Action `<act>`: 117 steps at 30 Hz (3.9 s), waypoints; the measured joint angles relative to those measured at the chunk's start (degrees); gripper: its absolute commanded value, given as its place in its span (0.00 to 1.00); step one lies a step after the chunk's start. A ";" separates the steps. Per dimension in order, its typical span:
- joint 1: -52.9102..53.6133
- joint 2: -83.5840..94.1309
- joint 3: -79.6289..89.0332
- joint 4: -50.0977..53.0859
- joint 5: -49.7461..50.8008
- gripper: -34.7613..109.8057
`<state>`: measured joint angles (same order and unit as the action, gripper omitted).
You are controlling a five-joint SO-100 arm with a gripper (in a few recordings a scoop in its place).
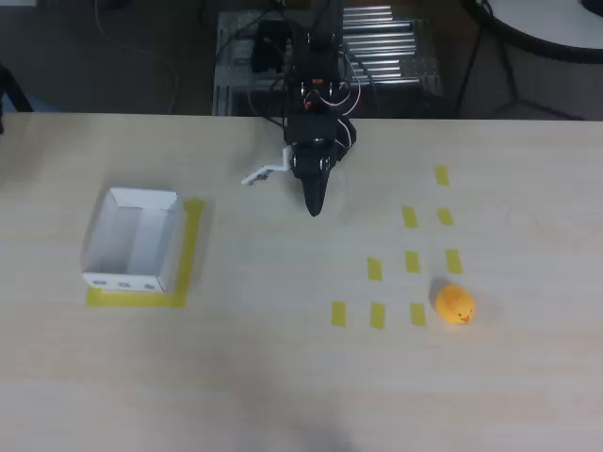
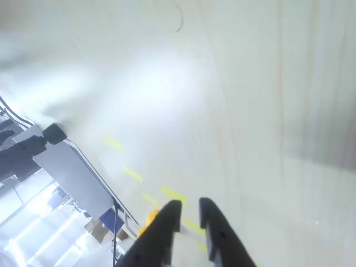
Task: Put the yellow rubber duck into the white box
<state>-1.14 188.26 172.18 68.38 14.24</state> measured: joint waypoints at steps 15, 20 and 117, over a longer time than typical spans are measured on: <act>0.00 0.00 0.00 0.00 0.00 0.26; 0.00 0.00 0.00 0.00 0.00 0.26; -1.32 -58.10 -70.75 14.77 -42.54 0.50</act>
<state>-2.46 130.17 101.43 83.14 -28.30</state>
